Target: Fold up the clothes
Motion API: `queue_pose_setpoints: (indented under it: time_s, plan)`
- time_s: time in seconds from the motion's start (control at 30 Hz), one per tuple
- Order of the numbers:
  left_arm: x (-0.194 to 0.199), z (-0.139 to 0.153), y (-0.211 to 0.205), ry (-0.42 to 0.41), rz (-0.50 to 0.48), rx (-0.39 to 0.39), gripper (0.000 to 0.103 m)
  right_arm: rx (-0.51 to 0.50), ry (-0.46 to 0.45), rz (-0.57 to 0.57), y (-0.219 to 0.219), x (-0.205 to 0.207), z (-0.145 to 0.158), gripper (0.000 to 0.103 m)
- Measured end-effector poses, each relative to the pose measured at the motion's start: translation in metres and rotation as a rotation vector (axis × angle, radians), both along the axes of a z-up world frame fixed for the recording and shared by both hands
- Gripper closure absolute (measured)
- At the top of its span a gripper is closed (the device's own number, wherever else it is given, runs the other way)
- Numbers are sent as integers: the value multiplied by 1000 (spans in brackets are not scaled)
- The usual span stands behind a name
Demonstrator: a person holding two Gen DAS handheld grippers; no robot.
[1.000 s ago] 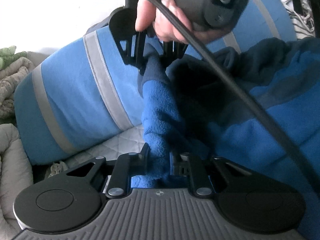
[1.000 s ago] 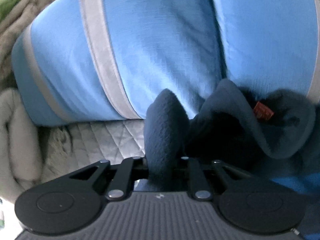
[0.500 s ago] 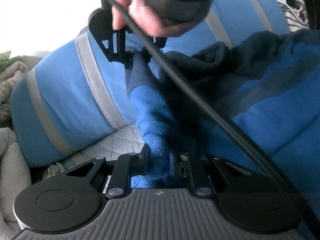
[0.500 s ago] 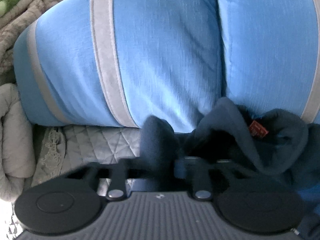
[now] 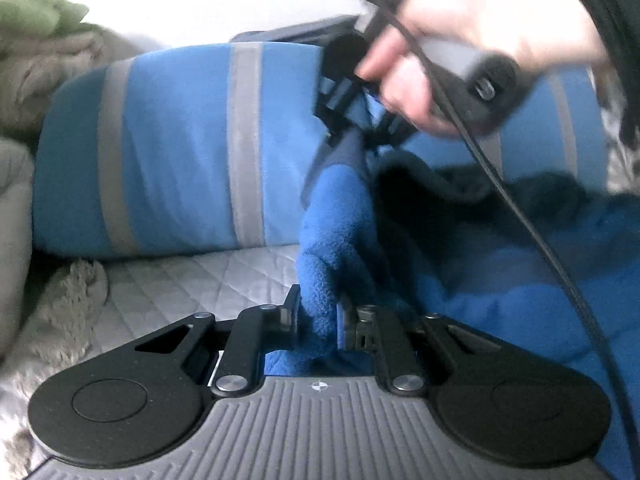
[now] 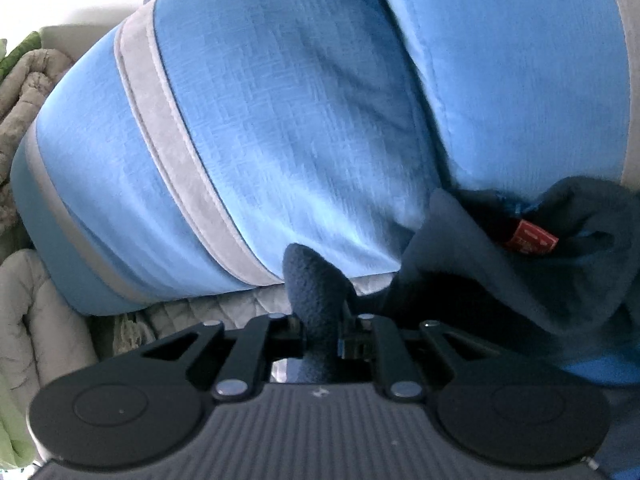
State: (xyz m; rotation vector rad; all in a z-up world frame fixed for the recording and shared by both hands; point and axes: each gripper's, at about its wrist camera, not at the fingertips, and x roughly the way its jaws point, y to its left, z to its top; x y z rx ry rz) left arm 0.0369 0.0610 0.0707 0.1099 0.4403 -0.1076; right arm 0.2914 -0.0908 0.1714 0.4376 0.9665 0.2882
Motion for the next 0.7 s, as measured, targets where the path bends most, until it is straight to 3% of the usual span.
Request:
queue_pose_setpoints:
  time_s: [0.2,0.3,0.47,0.5,0.6,0.67,0.7]
  plan:
    - [4,5,33,42,5,-263,88,21,2,-14,4,4,-7,91]
    - [-2,9,38,57,15,-330,88,22,4,-12,7,5,-9,91]
    - [-21,19,36,64,40,-336,89,3,-10,6,12,7,-8,91]
    - [-24,22,35,61,47,-329,94,-4,-15,15,14,6,-7,91]
    - [-28,25,32,-14,69,-289,94,-33,-34,41,19,3,-3,91]
    - [-20,25,31,-43,67,-282,81,-31,-30,41,19,3,-3,91]
    - [-15,24,31,-52,64,-281,67,-32,-30,41,19,2,-3,91]
